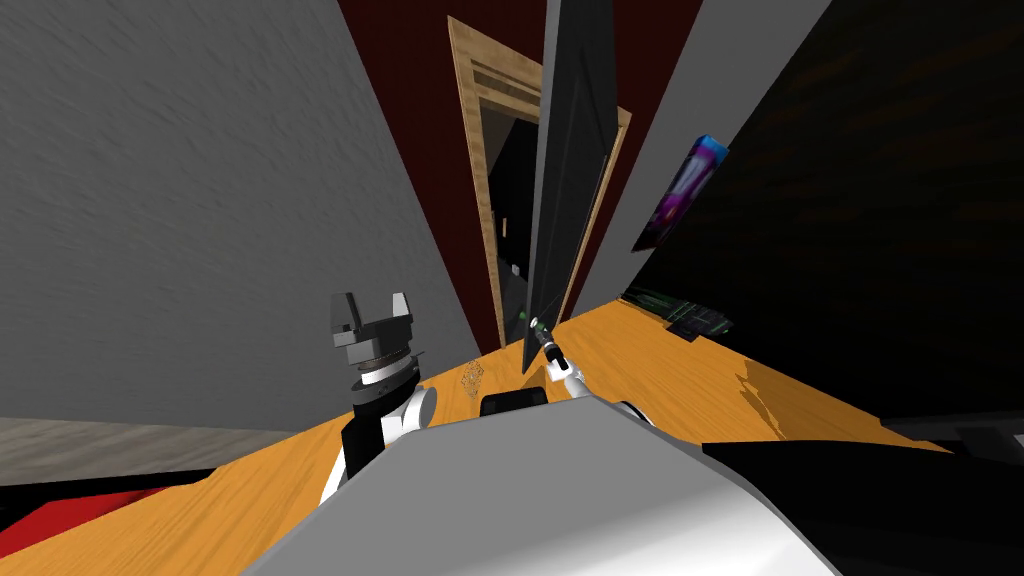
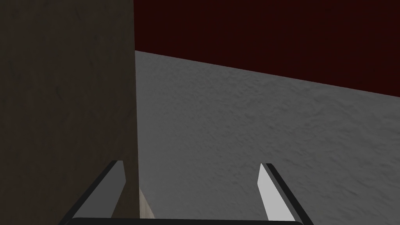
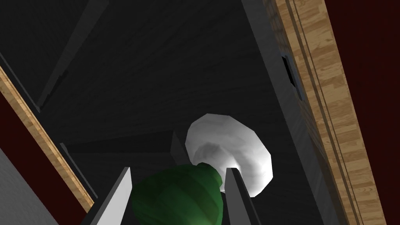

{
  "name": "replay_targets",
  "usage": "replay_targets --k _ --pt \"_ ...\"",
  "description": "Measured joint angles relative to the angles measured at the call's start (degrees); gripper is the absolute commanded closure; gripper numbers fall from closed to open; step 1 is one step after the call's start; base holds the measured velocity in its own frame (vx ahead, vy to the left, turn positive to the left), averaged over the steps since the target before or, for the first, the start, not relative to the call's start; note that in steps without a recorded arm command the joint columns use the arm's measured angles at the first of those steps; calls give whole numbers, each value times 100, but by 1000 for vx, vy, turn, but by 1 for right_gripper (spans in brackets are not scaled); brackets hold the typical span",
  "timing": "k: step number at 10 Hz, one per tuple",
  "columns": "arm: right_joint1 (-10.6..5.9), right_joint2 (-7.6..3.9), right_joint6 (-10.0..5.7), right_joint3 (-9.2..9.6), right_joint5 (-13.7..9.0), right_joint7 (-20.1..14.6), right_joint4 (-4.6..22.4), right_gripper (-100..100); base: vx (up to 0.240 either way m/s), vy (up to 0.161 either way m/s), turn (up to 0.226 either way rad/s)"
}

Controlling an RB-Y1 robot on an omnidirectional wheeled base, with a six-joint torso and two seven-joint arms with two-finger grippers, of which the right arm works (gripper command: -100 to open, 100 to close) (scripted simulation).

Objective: Pull the door open

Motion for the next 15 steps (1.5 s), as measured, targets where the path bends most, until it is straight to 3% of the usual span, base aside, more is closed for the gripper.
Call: replay_targets --k 6,15 --pt "3 -122 -148 141 -254 -919 95 100 -52 -61 109" --pt "64 -222 -236 318 -569 -2102 52 100 -46 -53 108"
